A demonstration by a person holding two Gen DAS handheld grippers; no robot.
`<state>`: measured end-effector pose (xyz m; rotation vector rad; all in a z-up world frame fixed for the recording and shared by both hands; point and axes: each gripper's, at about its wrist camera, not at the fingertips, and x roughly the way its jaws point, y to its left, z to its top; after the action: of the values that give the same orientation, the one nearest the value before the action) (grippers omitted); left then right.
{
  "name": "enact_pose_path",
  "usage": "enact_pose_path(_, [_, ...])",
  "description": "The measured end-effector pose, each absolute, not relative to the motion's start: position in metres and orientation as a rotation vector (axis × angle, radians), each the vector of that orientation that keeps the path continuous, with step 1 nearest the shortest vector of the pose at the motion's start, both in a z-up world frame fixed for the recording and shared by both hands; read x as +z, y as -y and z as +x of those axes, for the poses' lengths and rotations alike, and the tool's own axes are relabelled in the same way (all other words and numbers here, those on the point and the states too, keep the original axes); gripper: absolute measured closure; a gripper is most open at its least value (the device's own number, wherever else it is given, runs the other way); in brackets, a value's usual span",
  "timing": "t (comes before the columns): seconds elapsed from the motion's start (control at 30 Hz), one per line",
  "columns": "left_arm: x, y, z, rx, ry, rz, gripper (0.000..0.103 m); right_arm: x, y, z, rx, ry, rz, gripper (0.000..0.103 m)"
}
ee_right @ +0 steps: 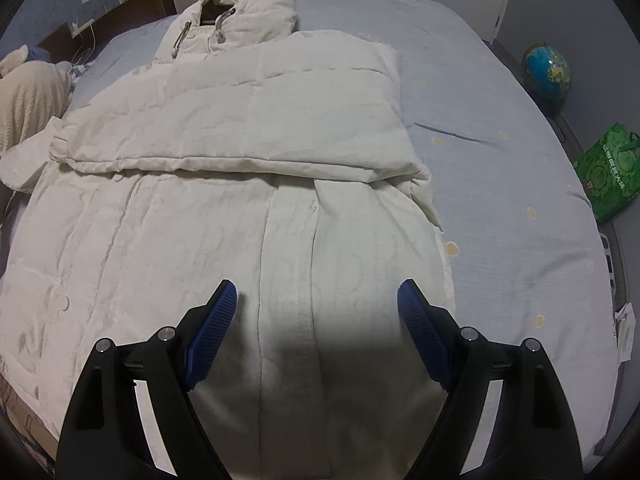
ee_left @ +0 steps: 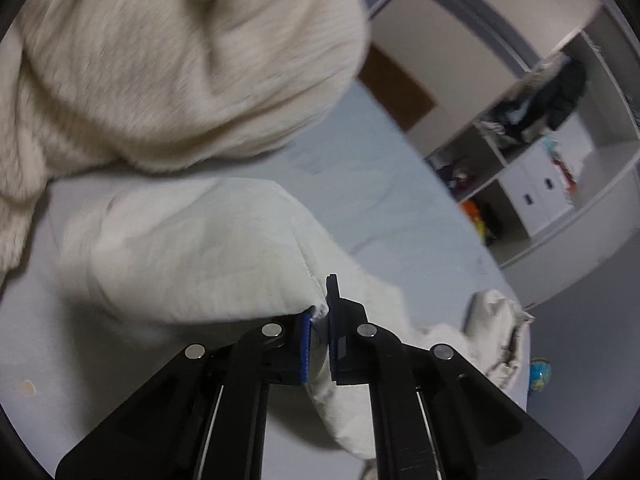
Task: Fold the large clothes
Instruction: 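Fold the held sleeve over the coat's chest with the left gripper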
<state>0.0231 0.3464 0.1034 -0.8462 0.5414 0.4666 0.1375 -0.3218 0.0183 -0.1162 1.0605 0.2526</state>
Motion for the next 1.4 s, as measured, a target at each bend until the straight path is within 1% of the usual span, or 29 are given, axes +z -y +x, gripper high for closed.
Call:
enact_pose_path(0.33, [0.176, -0.26, 0.044, 0.331, -0.499, -0.674, 0.098, 0.029, 0.333, 0.133, 0.27, -1.017, -0.048, 0.024])
enact_pose_path(0.53, [0.197, -0.202, 0.07, 0.236, -0.499, -0.631, 0.098, 0.033, 0.34, 0.13, 0.276, -0.993, -0.016, 0.024])
enact_pose_path(0.73, [0.201, -0.143, 0.092, 0.13, -0.529, -0.589, 0.098, 0.035, 0.347, 0.128, 0.279, -0.978, 0.016, 0.024])
enact_pose_path(0.93, [0.179, -0.074, 0.123, 0.019, -0.617, -0.516, 0.098, 0.036, 0.348, 0.126, 0.283, -0.97, 0.018, 0.024])
enact_pose_path(1.17, [0.135, -0.027, 0.154, -0.034, -0.728, -0.479, 0.097, 0.037, 0.349, 0.126, 0.283, -0.968, 0.025, 0.024])
enact_pose_path(1.33, [0.097, -0.001, 0.172, -0.067, -0.843, -0.455, 0.092, 0.036, 0.349, 0.127, 0.282, -0.974, 0.027, 0.024])
enact_pose_path(1.4, [0.073, 0.009, 0.182, -0.077, -0.934, -0.442, 0.089, 0.036, 0.349, 0.127, 0.281, -0.973, 0.029, 0.024])
